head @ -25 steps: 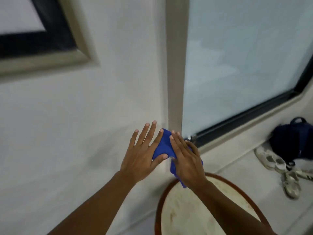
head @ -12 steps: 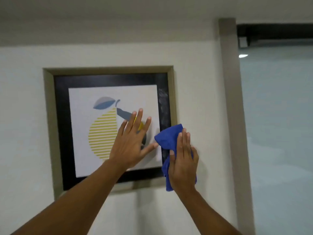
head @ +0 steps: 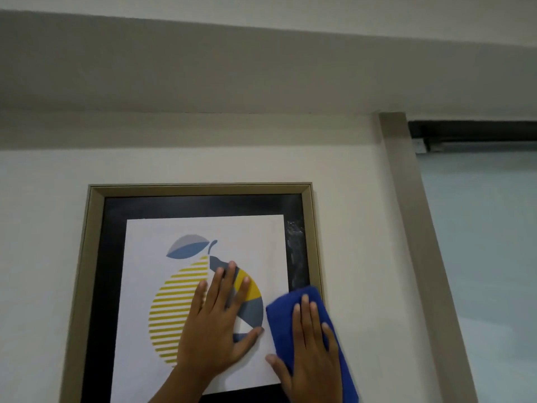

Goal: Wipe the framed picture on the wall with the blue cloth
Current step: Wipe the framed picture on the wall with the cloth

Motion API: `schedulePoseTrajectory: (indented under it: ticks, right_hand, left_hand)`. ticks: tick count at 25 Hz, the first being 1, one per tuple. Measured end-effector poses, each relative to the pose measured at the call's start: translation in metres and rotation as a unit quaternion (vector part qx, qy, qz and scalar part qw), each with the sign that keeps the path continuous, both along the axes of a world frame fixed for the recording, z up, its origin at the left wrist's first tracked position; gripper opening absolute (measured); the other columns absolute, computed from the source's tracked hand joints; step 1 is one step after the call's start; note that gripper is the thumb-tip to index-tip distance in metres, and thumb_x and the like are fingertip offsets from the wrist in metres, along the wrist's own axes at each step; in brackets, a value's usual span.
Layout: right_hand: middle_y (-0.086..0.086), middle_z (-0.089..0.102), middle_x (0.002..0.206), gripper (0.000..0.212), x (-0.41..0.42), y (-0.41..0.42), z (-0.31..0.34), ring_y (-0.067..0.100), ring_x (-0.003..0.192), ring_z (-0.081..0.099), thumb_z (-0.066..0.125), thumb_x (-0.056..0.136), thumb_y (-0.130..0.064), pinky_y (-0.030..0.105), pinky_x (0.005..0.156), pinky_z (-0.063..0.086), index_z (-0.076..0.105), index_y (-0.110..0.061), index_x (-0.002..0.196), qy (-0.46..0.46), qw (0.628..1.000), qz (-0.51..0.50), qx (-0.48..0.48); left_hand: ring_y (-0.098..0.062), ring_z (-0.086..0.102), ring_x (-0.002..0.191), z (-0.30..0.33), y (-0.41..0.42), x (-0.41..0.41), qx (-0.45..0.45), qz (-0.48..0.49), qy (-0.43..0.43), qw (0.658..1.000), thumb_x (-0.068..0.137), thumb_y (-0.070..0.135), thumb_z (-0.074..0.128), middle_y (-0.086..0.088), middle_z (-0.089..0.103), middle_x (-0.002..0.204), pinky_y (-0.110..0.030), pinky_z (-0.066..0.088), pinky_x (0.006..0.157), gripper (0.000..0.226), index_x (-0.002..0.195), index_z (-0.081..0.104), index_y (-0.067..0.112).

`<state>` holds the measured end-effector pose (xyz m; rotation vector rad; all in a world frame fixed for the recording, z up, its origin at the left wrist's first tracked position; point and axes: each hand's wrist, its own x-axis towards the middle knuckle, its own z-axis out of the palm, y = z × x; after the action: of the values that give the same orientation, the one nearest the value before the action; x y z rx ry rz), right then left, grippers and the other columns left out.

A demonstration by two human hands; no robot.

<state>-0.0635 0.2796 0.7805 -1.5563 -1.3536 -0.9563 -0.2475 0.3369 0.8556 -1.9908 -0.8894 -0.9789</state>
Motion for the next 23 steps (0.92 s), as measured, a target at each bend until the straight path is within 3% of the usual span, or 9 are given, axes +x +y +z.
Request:
schedulePoseTrajectory:
  ticks: [2, 6, 8, 10, 13, 15, 17, 20, 23]
  right_hand:
    - [0.01, 0.019, 0.162, 0.095, -0.001, 0.003, 0.042, 0.029, 0.147, 0.021, 0.023, 0.09, -0.077, 0.039, 0.117, 0.009, 0.026, -0.005, 0.153, 0.007, 0.999, 0.003, 0.038]
    - [0.005, 0.003, 0.165, 0.09, 0.001, 0.006, 0.162, 0.022, 0.151, 0.0, 0.012, 0.092, -0.072, 0.037, 0.12, 0.002, 0.01, -0.01, 0.156, 0.026, 0.995, 0.002, 0.1]
    - [0.004, 0.002, 0.165, 0.089, 0.001, 0.012, 0.181, 0.02, 0.151, -0.002, 0.013, 0.092, -0.071, 0.037, 0.121, 0.005, 0.009, -0.009, 0.156, 0.028, 0.993, 0.003, 0.114]
    - [0.006, 0.005, 0.165, 0.088, -0.006, 0.021, 0.153, 0.021, 0.151, 0.001, 0.018, 0.094, -0.07, 0.036, 0.121, 0.007, 0.01, -0.008, 0.156, 0.033, 0.991, 0.028, 0.124]
    - [0.003, 0.0, 0.165, 0.091, -0.022, 0.027, 0.039, 0.023, 0.151, 0.004, 0.022, 0.093, -0.072, 0.035, 0.121, 0.007, 0.007, -0.009, 0.156, 0.069, 0.992, 0.051, 0.09]
    - [0.002, -0.007, 0.165, 0.093, -0.026, 0.021, -0.028, 0.021, 0.151, -0.003, 0.015, 0.09, -0.074, 0.035, 0.119, 0.002, 0.001, -0.009, 0.156, 0.064, 0.995, 0.026, 0.066]
    - [0.001, -0.006, 0.165, 0.092, -0.022, 0.016, -0.042, 0.019, 0.151, -0.003, 0.015, 0.092, -0.073, 0.036, 0.117, 0.005, 0.006, -0.007, 0.155, 0.061, 0.996, 0.037, 0.045]
    - [0.003, 0.003, 0.165, 0.083, -0.017, 0.013, 0.033, 0.021, 0.151, 0.006, 0.021, 0.097, -0.066, 0.038, 0.119, 0.014, 0.014, -0.007, 0.156, 0.047, 0.994, 0.061, 0.078]
    - [0.005, 0.002, 0.165, 0.083, -0.013, 0.014, 0.155, 0.019, 0.151, 0.001, 0.02, 0.097, -0.065, 0.039, 0.121, 0.009, 0.008, -0.008, 0.156, 0.048, 0.99, 0.058, 0.115]
  left_hand:
    - [-0.037, 0.017, 0.154, -0.002, 0.003, -0.001, 0.019, 0.005, -0.002, 1.0, 0.087, 0.08, 0.035, -0.011, 0.019, 0.168, -0.05, 0.009, 0.122, 0.092, 0.157, 0.03, 0.02]
    - [-0.036, 0.018, 0.154, -0.003, 0.003, -0.001, 0.033, 0.001, -0.008, 0.999, 0.087, 0.079, 0.036, -0.011, 0.019, 0.168, -0.053, 0.017, 0.12, 0.091, 0.158, 0.023, 0.022]
    - [-0.035, 0.015, 0.154, -0.003, 0.003, -0.001, 0.039, -0.003, -0.01, 0.999, 0.088, 0.078, 0.036, -0.011, 0.019, 0.168, -0.052, 0.014, 0.121, 0.091, 0.158, 0.021, 0.023]
    - [-0.034, 0.012, 0.155, -0.003, 0.004, -0.002, 0.042, -0.008, -0.01, 0.999, 0.089, 0.078, 0.035, -0.011, 0.018, 0.168, -0.052, 0.012, 0.122, 0.09, 0.158, 0.022, 0.022]
    - [-0.034, 0.011, 0.155, -0.005, 0.003, -0.003, 0.042, -0.01, -0.008, 0.999, 0.09, 0.076, 0.035, -0.012, 0.016, 0.168, -0.051, 0.012, 0.122, 0.089, 0.159, 0.022, 0.02]
    - [-0.036, 0.015, 0.155, -0.004, 0.001, -0.004, 0.044, 0.003, -0.001, 0.999, 0.09, 0.075, 0.034, -0.014, 0.017, 0.168, -0.052, 0.014, 0.121, 0.088, 0.158, 0.024, 0.02]
    - [-0.037, 0.017, 0.154, -0.003, -0.003, -0.004, 0.046, 0.006, 0.002, 0.999, 0.09, 0.074, 0.035, -0.015, 0.017, 0.167, -0.053, 0.014, 0.122, 0.088, 0.158, 0.026, 0.018]
    - [-0.037, 0.015, 0.155, -0.004, -0.003, -0.004, 0.047, 0.003, 0.001, 0.999, 0.09, 0.073, 0.036, -0.015, 0.016, 0.168, -0.053, 0.014, 0.122, 0.089, 0.158, 0.025, 0.017]
    - [-0.035, 0.014, 0.155, -0.003, 0.002, -0.004, 0.055, 0.004, 0.001, 0.999, 0.09, 0.074, 0.034, -0.014, 0.017, 0.168, -0.054, 0.015, 0.122, 0.088, 0.158, 0.023, 0.019]
